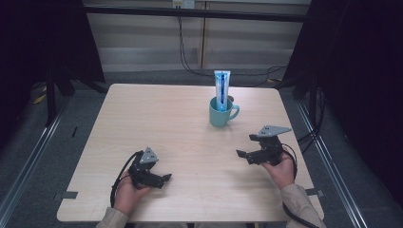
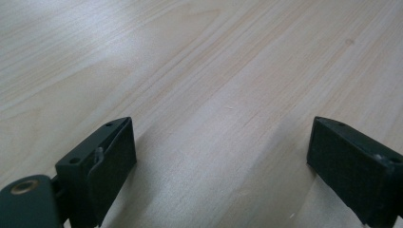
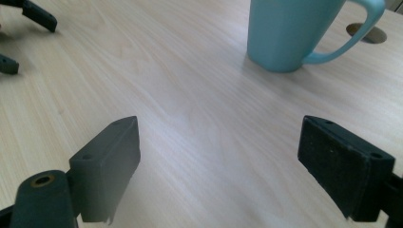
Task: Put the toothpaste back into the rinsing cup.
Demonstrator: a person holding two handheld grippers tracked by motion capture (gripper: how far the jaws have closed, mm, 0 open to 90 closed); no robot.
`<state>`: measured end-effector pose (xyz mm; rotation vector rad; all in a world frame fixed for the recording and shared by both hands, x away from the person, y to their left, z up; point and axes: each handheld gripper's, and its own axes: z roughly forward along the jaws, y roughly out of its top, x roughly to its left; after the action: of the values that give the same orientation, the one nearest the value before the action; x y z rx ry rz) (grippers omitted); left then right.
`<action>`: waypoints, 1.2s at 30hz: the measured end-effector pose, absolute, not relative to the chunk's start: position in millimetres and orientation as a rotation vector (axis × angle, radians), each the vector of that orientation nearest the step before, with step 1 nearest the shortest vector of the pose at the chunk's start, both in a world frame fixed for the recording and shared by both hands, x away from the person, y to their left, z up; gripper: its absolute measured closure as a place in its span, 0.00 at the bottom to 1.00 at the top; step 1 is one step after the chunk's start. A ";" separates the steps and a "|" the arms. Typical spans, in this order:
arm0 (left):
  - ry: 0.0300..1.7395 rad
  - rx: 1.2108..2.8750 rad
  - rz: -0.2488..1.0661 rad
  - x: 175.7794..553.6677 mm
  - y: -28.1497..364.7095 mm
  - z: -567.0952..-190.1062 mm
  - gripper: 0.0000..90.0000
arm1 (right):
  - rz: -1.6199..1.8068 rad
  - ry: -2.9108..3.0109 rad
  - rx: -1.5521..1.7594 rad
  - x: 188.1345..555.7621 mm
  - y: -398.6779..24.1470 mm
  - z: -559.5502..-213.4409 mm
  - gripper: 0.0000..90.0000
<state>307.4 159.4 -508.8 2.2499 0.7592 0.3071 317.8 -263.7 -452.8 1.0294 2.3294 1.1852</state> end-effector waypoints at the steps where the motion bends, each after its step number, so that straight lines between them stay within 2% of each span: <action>1: 0.759 2.250 0.307 307.4 159.4 -508.8 0.10 | 1.180 2.336 1.029 316.6 -264.1 -454.0 0.15; 24: 0.759 2.248 0.299 307.3 159.2 -509.0 0.10 | 1.068 2.390 1.080 292.0 -276.9 -501.2 0.15; 36: 0.760 2.247 0.298 307.3 159.2 -509.0 0.10 | 1.043 2.413 1.050 287.7 -274.2 -511.8 0.13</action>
<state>307.3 159.2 -509.0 2.2475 0.7599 0.2980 287.7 -274.2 -511.8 1.0500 2.4133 1.0426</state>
